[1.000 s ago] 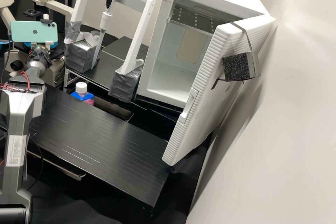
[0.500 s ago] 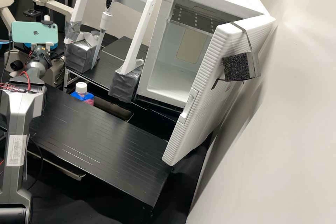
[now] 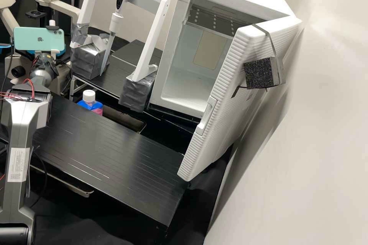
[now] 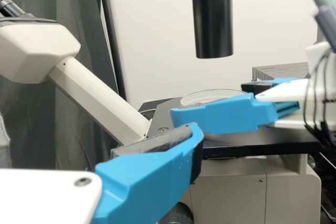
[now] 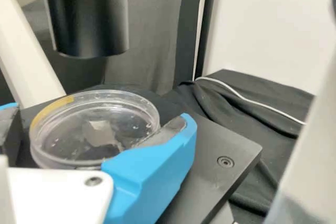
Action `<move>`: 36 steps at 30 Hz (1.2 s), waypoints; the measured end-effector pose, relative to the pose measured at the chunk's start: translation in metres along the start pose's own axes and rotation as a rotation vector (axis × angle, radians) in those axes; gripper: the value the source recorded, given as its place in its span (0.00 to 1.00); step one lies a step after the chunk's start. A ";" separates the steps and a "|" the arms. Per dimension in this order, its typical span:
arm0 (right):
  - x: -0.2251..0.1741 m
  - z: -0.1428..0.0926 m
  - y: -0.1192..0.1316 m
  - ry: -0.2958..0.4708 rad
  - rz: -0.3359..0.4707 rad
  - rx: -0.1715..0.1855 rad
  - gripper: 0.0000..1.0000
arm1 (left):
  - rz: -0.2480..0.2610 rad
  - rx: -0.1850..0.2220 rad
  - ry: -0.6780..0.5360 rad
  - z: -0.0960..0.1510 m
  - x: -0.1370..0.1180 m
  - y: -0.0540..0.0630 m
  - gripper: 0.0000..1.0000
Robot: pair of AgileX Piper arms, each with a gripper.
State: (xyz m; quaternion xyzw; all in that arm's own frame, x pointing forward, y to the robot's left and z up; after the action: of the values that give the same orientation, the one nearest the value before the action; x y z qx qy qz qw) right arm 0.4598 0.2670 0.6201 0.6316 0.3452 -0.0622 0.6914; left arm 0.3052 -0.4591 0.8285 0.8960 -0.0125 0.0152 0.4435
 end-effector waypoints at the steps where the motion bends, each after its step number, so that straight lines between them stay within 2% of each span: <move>1: -0.002 0.000 -0.001 0.003 -0.004 -0.001 1.00 | 0.000 0.000 0.000 0.000 0.000 0.000 1.00; 5: -0.016 -0.004 0.003 0.015 -0.014 -0.021 1.00 | 0.000 0.000 0.000 0.000 0.000 0.000 1.00; 9: -0.040 -0.012 0.016 0.016 -0.016 -0.065 1.00 | 0.000 0.000 0.000 0.000 0.000 0.000 1.00; 13: -0.062 -0.019 0.021 0.009 -0.019 -0.057 1.00 | 0.000 0.000 0.000 0.000 0.000 0.000 1.00; 21: -0.113 -0.036 0.027 0.056 0.044 -0.035 1.00 | 0.000 0.000 0.000 0.000 0.000 0.000 1.00; 27: -0.166 -0.042 0.019 0.106 0.101 -0.070 1.00 | 0.000 0.000 0.000 0.000 0.000 0.000 1.00; 29: -0.189 -0.042 0.018 0.104 0.153 -0.061 1.00 | 0.000 0.000 0.000 0.000 0.000 0.000 1.00; 31: -0.210 -0.038 0.015 0.095 0.209 -0.080 1.00 | 0.000 0.000 0.000 0.000 0.000 0.000 1.00; 33: -0.237 -0.034 0.014 0.085 0.307 -0.101 1.00 | 0.000 0.000 0.000 0.000 0.000 0.000 1.00; 36: -0.283 -0.027 0.010 0.070 0.474 -0.105 1.00 | 0.000 0.000 0.000 0.000 0.000 0.000 1.00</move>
State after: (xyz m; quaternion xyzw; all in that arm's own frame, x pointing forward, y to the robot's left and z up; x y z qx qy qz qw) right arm 0.2412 0.1944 0.7862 0.6599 0.2139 0.1420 0.7062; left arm 0.3052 -0.4591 0.8285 0.8960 -0.0125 0.0152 0.4435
